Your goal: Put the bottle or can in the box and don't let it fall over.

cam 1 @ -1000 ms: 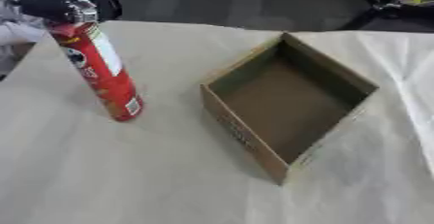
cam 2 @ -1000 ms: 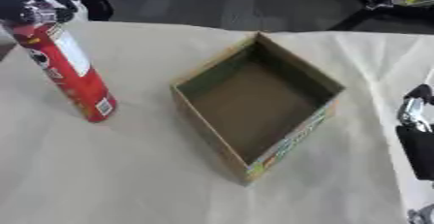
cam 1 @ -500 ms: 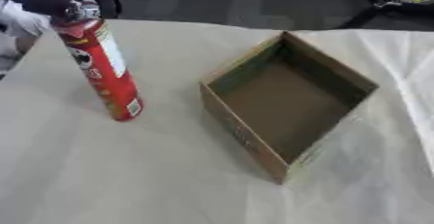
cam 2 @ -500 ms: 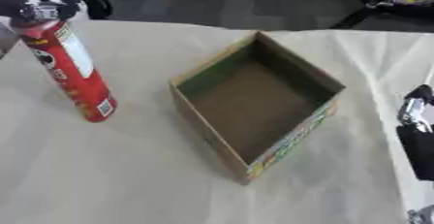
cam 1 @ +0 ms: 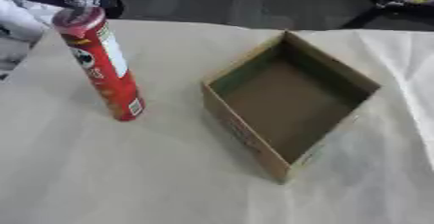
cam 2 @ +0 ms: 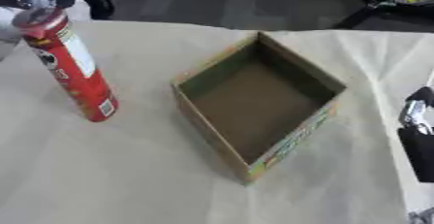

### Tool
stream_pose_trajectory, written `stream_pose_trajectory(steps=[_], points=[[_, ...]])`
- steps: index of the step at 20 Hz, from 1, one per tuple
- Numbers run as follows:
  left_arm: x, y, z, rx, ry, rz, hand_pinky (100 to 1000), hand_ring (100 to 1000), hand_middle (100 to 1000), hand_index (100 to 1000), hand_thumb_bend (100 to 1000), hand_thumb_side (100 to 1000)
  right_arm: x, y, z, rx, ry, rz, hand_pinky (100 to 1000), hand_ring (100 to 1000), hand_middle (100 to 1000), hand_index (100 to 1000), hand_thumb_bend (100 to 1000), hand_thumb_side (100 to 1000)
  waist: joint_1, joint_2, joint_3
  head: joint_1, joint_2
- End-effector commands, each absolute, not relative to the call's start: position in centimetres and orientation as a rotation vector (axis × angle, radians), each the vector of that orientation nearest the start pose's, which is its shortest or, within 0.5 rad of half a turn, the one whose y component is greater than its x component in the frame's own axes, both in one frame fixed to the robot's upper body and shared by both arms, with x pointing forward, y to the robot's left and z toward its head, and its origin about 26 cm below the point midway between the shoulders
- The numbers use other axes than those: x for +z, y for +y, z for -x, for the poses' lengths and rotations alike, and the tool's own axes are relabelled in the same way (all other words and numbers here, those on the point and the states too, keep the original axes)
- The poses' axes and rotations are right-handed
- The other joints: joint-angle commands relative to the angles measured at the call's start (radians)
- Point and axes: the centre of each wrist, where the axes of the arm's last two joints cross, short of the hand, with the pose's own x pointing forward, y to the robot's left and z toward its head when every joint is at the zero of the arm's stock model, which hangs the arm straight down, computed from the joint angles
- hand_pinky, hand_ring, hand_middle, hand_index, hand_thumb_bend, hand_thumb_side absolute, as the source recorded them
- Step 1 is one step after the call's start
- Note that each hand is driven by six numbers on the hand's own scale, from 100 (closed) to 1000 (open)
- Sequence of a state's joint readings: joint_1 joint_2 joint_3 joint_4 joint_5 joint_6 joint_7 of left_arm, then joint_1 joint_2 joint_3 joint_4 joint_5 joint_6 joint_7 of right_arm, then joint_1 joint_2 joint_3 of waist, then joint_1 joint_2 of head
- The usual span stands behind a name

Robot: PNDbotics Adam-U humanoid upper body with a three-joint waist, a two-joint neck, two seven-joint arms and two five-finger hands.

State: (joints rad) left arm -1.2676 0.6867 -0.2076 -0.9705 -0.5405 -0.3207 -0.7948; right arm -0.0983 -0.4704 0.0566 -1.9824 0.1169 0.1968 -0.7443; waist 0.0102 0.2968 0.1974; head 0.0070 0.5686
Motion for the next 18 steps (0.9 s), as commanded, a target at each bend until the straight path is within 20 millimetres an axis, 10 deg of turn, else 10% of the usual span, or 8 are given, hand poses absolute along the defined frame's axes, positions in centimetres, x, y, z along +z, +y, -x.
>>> stream_pose_trajectory(steps=[1, 18], points=[[41.1, 31.5, -45.0, -1.885, -1.436, -0.805, 913, 984, 956, 870, 333, 1000, 15.6, -29.0, -27.5, -0.181, -2.01, 0.897, 364, 745, 961, 959, 100, 617, 0.001, -0.012, -0.001, 0.003, -0.011], [39.4, 32.6, -45.9, -1.873, -1.258, -0.859, 865, 965, 933, 868, 422, 1000, 15.6, -29.0, -27.6, -0.191, -2.011, 0.894, 365, 746, 962, 961, 100, 618, -0.001, -0.004, -0.003, 0.007, -0.019]])
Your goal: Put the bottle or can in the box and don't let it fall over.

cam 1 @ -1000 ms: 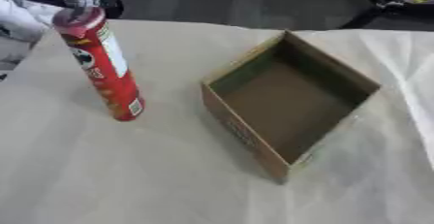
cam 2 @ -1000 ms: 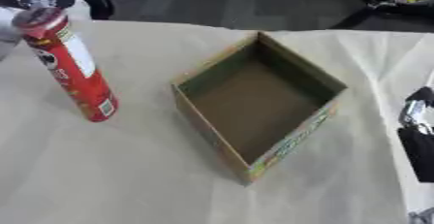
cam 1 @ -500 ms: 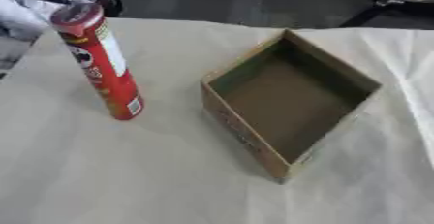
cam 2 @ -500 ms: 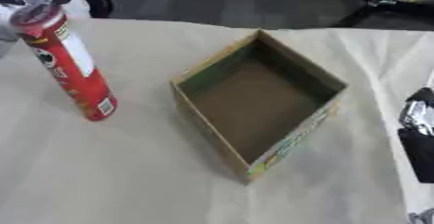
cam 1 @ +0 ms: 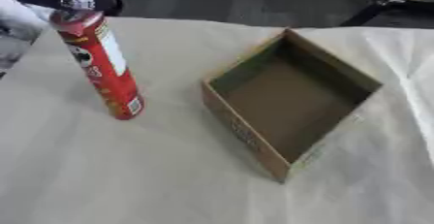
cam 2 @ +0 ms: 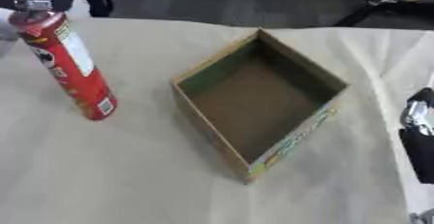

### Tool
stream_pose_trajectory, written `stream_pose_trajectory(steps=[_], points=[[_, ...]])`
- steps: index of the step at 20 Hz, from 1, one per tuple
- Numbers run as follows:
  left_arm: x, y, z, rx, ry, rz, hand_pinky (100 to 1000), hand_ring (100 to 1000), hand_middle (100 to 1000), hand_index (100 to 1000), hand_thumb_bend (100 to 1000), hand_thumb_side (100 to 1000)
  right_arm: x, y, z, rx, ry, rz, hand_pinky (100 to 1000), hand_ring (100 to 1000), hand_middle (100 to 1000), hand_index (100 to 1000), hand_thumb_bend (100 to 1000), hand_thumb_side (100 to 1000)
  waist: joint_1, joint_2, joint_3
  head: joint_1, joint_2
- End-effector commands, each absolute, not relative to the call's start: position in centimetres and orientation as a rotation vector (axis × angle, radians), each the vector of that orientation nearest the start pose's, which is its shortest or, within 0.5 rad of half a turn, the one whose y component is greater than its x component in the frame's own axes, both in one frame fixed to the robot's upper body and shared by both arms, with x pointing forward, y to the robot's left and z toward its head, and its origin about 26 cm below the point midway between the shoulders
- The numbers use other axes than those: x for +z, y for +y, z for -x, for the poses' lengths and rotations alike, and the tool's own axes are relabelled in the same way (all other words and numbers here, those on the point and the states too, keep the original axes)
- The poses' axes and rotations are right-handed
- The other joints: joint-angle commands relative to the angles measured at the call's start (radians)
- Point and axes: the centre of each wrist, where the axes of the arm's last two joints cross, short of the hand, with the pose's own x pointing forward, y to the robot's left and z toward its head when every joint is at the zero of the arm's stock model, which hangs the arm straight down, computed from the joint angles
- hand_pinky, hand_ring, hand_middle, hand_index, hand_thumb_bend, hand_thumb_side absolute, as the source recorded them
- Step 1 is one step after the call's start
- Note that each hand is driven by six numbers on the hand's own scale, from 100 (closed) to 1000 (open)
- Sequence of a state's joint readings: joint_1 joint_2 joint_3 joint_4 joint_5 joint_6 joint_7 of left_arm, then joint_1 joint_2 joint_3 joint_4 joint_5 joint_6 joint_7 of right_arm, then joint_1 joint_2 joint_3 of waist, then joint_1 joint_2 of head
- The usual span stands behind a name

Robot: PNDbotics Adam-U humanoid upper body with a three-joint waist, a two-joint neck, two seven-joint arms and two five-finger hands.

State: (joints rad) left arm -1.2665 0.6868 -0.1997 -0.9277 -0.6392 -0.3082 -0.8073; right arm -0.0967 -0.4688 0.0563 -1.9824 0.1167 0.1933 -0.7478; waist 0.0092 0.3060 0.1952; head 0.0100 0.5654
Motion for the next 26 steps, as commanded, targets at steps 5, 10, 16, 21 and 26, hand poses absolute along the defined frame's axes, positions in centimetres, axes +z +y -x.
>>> stream_pose_trajectory(steps=[5, 10, 16, 21, 26], points=[[38.8, 32.9, -46.1, -1.886, -1.218, -0.868, 862, 960, 929, 867, 445, 1000, 15.6, -28.9, -27.6, -0.195, -2.011, 0.892, 366, 747, 962, 961, 100, 619, -0.002, -0.01, -0.001, 0.005, -0.017], [38.2, 33.1, -46.4, -1.907, -1.199, -0.853, 827, 926, 906, 862, 449, 1000, 15.6, -28.9, -27.6, -0.199, -2.01, 0.891, 366, 747, 962, 961, 100, 620, -0.003, -0.008, -0.002, 0.006, -0.018], [37.8, 33.1, -46.6, -1.942, -1.163, -0.865, 810, 903, 880, 845, 475, 1000, 15.6, -28.9, -27.6, -0.206, -2.013, 0.892, 367, 748, 962, 962, 100, 619, -0.003, -0.006, -0.002, 0.008, -0.021], [37.7, 33.2, -46.6, -1.952, -1.169, -0.862, 808, 904, 887, 850, 450, 1000, 15.5, -28.9, -27.6, -0.209, -2.012, 0.891, 367, 748, 959, 962, 100, 619, -0.004, -0.006, -0.004, 0.007, -0.021], [39.2, 32.3, -46.0, -1.915, -1.324, -0.815, 815, 913, 898, 860, 316, 1000, 15.5, -28.9, -27.5, -0.209, -2.011, 0.891, 368, 747, 958, 962, 100, 618, -0.005, -0.008, -0.003, 0.009, -0.019]])
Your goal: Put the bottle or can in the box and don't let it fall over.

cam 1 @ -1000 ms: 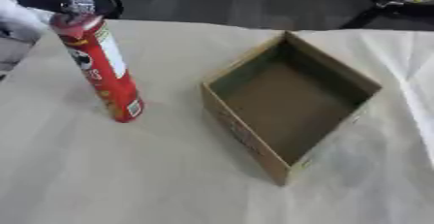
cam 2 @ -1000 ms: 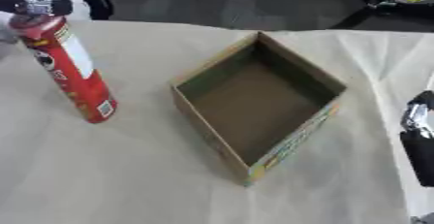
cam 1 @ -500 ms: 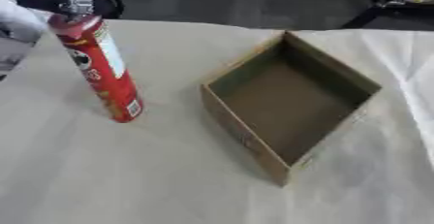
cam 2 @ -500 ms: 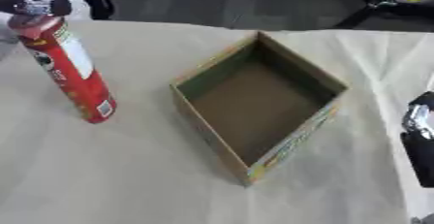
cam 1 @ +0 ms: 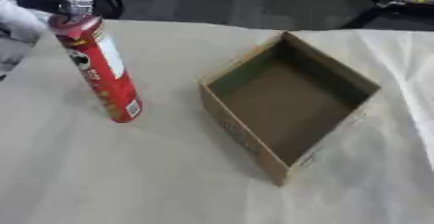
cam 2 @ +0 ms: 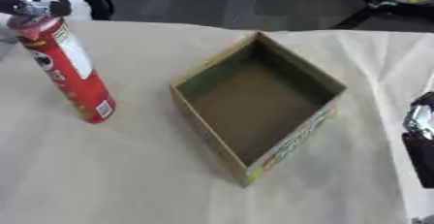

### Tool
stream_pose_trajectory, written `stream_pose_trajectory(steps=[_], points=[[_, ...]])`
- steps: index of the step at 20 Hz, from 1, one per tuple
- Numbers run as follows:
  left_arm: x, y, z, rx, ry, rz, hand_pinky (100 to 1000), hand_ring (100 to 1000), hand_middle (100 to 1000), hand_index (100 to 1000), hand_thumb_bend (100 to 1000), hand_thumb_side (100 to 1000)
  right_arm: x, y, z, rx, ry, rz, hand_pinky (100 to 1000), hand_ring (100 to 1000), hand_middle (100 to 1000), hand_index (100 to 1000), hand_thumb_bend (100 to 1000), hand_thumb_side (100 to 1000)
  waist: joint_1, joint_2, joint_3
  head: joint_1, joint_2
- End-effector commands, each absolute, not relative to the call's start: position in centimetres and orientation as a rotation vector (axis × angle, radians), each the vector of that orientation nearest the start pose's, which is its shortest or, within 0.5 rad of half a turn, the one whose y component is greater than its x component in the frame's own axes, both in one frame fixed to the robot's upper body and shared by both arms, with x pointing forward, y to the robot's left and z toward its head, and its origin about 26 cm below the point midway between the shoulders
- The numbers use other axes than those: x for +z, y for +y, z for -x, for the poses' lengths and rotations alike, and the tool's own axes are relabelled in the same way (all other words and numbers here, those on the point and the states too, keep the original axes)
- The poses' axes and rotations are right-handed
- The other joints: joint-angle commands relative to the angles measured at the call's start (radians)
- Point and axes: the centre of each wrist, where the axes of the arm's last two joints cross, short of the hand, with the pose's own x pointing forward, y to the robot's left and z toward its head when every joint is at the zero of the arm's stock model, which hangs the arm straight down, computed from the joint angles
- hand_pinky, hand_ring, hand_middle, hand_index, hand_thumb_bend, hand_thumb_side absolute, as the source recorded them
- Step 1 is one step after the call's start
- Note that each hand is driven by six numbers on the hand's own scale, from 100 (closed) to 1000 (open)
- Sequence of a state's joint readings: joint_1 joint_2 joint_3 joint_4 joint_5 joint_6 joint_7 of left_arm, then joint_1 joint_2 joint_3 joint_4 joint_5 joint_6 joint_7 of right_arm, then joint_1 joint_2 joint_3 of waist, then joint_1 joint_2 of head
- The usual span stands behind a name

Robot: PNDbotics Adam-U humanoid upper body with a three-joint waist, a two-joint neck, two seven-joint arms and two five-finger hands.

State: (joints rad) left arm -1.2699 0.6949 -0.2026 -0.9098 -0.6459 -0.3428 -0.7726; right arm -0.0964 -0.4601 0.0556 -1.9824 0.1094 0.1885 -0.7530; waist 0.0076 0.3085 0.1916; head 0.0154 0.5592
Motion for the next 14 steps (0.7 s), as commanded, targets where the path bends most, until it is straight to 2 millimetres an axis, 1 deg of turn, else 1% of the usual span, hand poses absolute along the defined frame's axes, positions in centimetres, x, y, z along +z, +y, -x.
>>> stream_pose_trajectory(steps=[1, 5, 7, 9, 12, 14], points=[[39.7, 32.2, -45.8, -1.901, -1.352, -0.812, 819, 920, 901, 860, 317, 1000, 15.5, -28.9, -27.5, -0.209, -2.011, 0.891, 368, 747, 958, 962, 100, 618, -0.004, -0.01, 0.001, 0.004, -0.013], [41.0, 31.8, -45.0, -1.854, -1.41, -0.82, 837, 938, 915, 861, 311, 1000, 15.5, -29.0, -27.5, -0.209, -2.01, 0.891, 367, 747, 958, 962, 100, 620, -0.003, -0.01, 0.001, 0.004, -0.011], [41.1, 31.7, -44.8, -1.849, -1.429, -0.811, 831, 933, 912, 861, 284, 1000, 15.5, -29.0, -27.5, -0.211, -2.008, 0.89, 367, 747, 958, 963, 100, 622, -0.003, -0.008, 0.001, 0.003, -0.01], [41.3, 31.5, -44.6, -1.848, -1.451, -0.801, 833, 934, 913, 862, 283, 1000, 15.5, -29.0, -27.5, -0.214, -2.007, 0.889, 367, 747, 958, 963, 100, 623, -0.003, -0.007, 0.001, 0.002, -0.008], [41.6, 31.1, -44.3, -1.847, -1.492, -0.777, 829, 930, 910, 862, 237, 1000, 15.5, -28.9, -27.5, -0.215, -2.007, 0.888, 368, 748, 959, 963, 100, 622, -0.004, -0.007, 0.0, 0.003, -0.008], [41.7, 30.7, -44.0, -1.867, -1.51, -0.768, 825, 928, 908, 861, 253, 1000, 15.5, -29.0, -27.5, -0.214, -2.006, 0.889, 368, 748, 959, 964, 100, 622, -0.004, -0.007, 0.0, 0.002, -0.005]])
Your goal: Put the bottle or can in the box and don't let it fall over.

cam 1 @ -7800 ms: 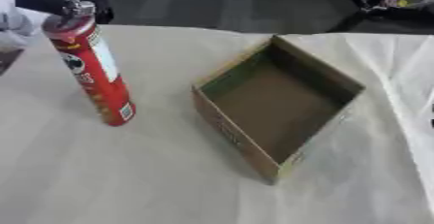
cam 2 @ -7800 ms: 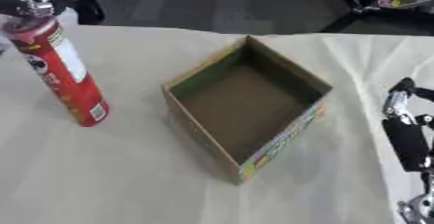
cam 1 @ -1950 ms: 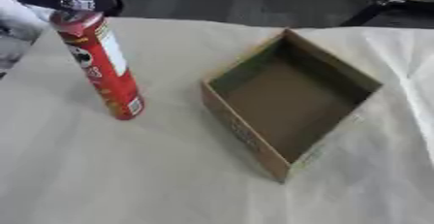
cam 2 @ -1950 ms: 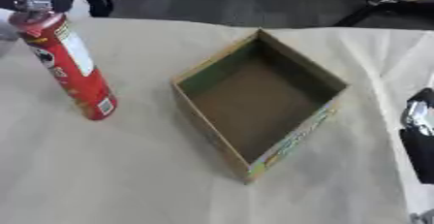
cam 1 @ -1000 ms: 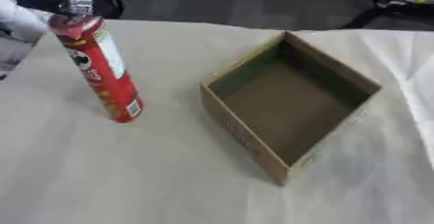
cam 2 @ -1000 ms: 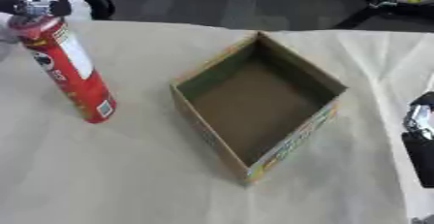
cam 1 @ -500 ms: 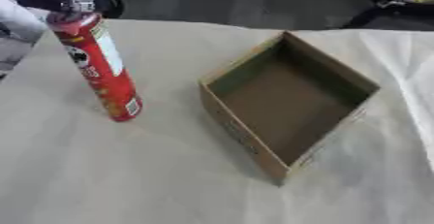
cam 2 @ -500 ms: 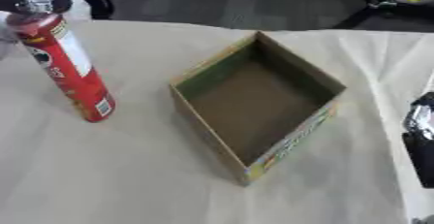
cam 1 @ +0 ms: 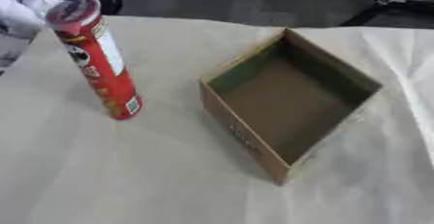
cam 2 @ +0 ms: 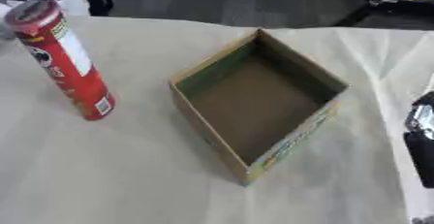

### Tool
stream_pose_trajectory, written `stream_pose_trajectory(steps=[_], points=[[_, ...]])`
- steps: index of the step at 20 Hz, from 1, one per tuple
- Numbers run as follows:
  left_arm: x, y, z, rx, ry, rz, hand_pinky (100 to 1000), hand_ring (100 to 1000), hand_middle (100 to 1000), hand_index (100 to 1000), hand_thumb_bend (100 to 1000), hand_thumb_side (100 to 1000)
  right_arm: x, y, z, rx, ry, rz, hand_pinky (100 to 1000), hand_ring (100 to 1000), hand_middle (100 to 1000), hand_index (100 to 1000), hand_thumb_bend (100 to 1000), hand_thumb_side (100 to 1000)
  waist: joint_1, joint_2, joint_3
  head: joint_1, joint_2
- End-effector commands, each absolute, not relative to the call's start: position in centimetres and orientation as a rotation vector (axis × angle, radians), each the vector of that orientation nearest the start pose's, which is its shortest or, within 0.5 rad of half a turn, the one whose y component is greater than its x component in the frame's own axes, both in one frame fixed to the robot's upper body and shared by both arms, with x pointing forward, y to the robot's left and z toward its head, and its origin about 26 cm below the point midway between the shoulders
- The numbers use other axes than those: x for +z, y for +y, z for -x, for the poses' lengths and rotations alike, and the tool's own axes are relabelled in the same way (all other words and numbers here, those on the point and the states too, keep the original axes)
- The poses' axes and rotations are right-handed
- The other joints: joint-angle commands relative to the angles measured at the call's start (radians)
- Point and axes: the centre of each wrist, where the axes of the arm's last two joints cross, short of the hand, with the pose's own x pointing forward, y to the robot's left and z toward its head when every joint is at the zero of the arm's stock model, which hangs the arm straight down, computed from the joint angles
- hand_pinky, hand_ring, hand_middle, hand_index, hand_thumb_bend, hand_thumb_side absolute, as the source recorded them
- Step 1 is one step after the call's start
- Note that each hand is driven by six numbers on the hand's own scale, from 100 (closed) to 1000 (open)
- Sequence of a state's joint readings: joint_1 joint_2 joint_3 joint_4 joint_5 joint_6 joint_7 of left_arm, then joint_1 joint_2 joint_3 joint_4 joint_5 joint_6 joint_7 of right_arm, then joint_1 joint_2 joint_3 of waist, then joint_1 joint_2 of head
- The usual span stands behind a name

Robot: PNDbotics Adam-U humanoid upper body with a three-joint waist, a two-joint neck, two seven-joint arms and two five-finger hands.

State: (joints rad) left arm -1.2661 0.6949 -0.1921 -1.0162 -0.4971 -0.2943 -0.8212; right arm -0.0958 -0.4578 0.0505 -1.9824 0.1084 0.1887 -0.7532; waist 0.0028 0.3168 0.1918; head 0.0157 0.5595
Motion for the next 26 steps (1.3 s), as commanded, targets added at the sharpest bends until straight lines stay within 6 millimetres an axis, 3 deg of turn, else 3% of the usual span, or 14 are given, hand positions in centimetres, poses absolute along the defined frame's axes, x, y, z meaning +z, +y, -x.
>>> stream_pose_trajectory(steps=[1, 26], points=[[41.8, 30.6, -43.9, -1.88, -1.513, -0.769, 824, 928, 907, 861, 255, 1000, 15.5, -29.0, -27.5, -0.214, -2.005, 0.889, 368, 748, 959, 964, 100, 622, 0.001, -0.016, 0.0, 0.001, -0.005], [40.0, 30.5, -42.5, -2.008, -1.419, -0.791, 782, 897, 885, 852, 327, 1000, 15.3, -29.1, -27.4, -0.206, -1.996, 0.889, 371, 750, 960, 964, 100, 617, -0.003, -0.037, 0.009, 0.009, 0.007]])
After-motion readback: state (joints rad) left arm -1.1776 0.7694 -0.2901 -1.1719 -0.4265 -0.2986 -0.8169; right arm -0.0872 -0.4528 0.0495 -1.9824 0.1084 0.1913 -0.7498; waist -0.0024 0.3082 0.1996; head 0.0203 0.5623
